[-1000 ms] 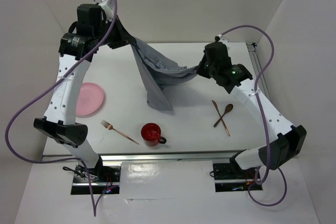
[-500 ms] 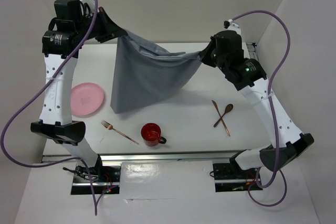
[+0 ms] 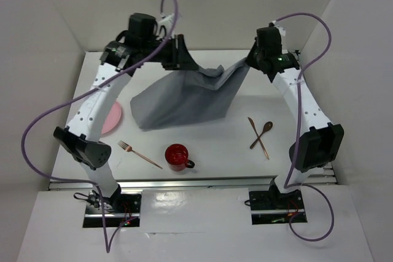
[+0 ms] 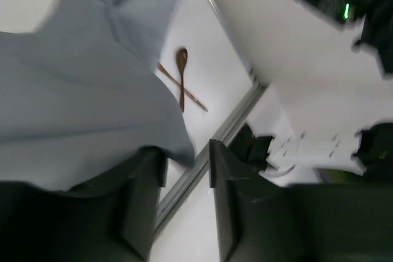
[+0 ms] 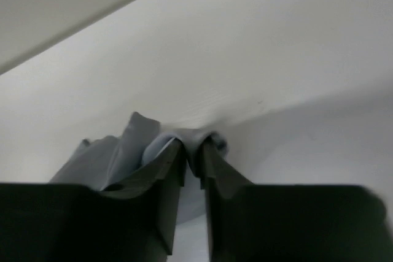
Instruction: Set the dinner table for one person
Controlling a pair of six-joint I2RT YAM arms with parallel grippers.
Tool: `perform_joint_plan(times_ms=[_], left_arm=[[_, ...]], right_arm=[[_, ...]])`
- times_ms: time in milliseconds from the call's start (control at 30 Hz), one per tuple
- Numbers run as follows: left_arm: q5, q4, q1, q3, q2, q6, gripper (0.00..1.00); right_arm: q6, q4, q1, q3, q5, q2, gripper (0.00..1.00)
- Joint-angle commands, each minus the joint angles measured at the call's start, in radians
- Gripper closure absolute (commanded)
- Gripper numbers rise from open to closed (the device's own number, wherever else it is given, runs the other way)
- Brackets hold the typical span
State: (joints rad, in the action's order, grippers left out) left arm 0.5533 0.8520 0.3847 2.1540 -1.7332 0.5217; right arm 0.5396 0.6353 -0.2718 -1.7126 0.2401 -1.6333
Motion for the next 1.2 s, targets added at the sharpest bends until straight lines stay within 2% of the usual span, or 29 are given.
perform_joint_plan(times_ms=[0,67,100,133,167,233,267,333,367,400,433,467,500,533,567,600,633,667,700,733,967,1167], left_arm=[[0.051,-0.064,0.112,-0.008,-0.069,-0.021,0.45],[0.051,0.014,0.112,0.062,-0.162,-0.032,0.28],[0.040,0.034,0.103,0.081,-0.183,-0.032,0.14],[0.040,0.047,0.088,0.093,-0.195,-0.041,0.09],[0.040,0.056,0.047,0.093,-0.195,-0.042,0.05],[0.028,0.056,-0.004,0.058,-0.163,-0.051,0.05],[0.011,0.056,-0.032,0.029,-0.142,-0.051,0.05],[-0.068,0.030,-0.119,-0.116,-0.054,-0.061,0.16],[-0.107,0.030,-0.148,-0.244,-0.025,-0.061,0.59],[-0.175,0.021,-0.205,-0.313,0.030,-0.052,0.79],[-0.176,0.009,-0.234,-0.386,0.056,-0.037,0.95],[-0.176,-0.002,-0.265,-0.461,0.081,-0.028,1.00],[-0.161,-0.022,-0.318,-0.620,0.108,-0.028,1.00],[-0.129,-0.049,-0.343,-0.697,0.139,-0.019,1.00],[-0.128,-0.088,-0.365,-0.764,0.193,-0.019,0.86],[-0.154,-0.100,-0.381,-0.874,0.216,-0.019,0.65],[-0.170,-0.114,-0.404,-0.919,0.236,-0.009,0.34],[-0.159,-0.138,-0.405,-0.957,0.251,-0.009,0.22],[-0.159,-0.139,-0.414,-1.005,0.251,-0.009,0.15],[-0.159,-0.148,-0.405,-1.025,0.251,-0.009,0.12],[-0.204,-0.237,-0.373,-1.140,0.199,0.026,0.12],[-0.219,-0.286,-0.339,-1.172,0.132,0.026,0.13]], right_arm=[[0.029,-0.057,0.088,0.034,-0.047,0.056,0.66],[0.030,-0.057,0.140,0.123,-0.093,0.090,0.33],[0.030,-0.057,0.155,0.152,-0.105,0.102,0.23],[0.030,-0.057,0.166,0.180,-0.117,0.115,0.19],[0.030,-0.057,0.175,0.229,-0.127,0.125,0.19],[-0.001,-0.048,0.186,0.275,-0.148,0.144,0.19],[-0.012,-0.048,0.186,0.294,-0.180,0.156,0.25],[-0.045,-0.048,0.186,0.353,-0.252,0.168,0.40],[-0.055,-0.057,0.159,0.391,-0.298,0.168,0.49],[-0.055,-0.057,0.143,0.409,-0.298,0.168,0.63],[-0.069,-0.057,0.125,0.424,-0.317,0.168,0.67],[-0.069,-0.057,0.105,0.438,-0.329,0.156,0.69],[-0.081,-0.046,0.064,0.462,-0.329,0.141,0.69],[-0.095,-0.036,0.045,0.473,-0.329,0.141,0.65],[-0.104,-0.036,0.027,0.482,-0.329,0.126,0.53],[-0.104,-0.017,-0.004,0.502,-0.311,0.116,0.38],[-0.104,-0.008,-0.021,0.511,-0.294,0.104,0.30],[-0.104,0.007,-0.030,0.524,-0.274,0.104,0.21],[-0.104,0.007,-0.040,0.556,-0.237,0.104,0.20],[-0.104,-0.002,-0.040,0.574,-0.237,0.104,0.18],[-0.061,-0.025,-0.040,0.611,-0.202,0.033,0.17],[-0.050,-0.043,-0.040,0.640,-0.183,0.020,0.07]])
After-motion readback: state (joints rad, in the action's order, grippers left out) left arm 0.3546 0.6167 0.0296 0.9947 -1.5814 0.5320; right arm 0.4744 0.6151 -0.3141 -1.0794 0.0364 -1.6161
